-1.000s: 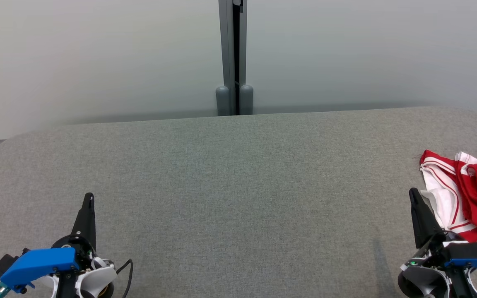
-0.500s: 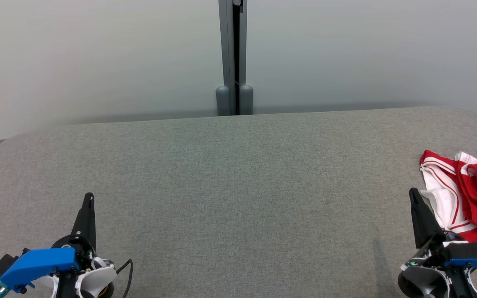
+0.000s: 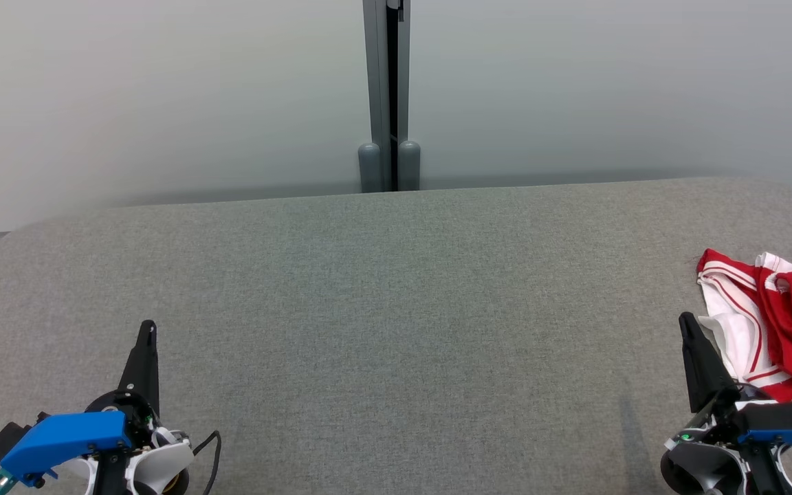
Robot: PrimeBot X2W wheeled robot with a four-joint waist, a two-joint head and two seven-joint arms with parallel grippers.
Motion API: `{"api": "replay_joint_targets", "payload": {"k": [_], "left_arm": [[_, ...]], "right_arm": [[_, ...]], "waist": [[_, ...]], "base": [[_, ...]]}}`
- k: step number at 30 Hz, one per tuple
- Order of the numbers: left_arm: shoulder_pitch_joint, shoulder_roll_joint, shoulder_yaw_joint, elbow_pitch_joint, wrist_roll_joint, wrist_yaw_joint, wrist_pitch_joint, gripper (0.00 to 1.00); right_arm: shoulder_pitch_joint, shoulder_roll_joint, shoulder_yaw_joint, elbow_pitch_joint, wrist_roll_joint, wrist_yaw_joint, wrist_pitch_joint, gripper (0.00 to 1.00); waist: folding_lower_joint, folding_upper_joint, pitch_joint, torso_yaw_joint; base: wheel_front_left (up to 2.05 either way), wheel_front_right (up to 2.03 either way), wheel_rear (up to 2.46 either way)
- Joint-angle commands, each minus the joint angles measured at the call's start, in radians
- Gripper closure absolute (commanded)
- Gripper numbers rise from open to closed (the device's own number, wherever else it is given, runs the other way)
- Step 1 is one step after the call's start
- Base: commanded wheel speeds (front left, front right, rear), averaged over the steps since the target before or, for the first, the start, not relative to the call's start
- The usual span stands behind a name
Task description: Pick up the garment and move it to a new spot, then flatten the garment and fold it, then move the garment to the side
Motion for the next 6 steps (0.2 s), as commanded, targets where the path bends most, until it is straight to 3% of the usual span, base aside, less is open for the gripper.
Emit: {"api": "replay_joint_targets", "payload": {"k": [1,6], "left_arm": [[-0.009,0.003,0.002,-0.004,-0.004,-0.004,0.004,1.00],[-0.009,0.003,0.002,-0.004,-0.004,-0.004,0.004,1.00]], "right_arm": [[0.011,-0.006,-0.002,-0.004,0.003,0.000,0.003,1.00],[0.011,-0.006,-0.002,-0.004,0.003,0.000,0.003,1.00]], "waist": [[0.0000,0.0000,0.000,0.000],[0.0000,0.0000,0.000,0.000]], "base": [[0.00,0.00,0.00],[0.00,0.00,0.00]]}}
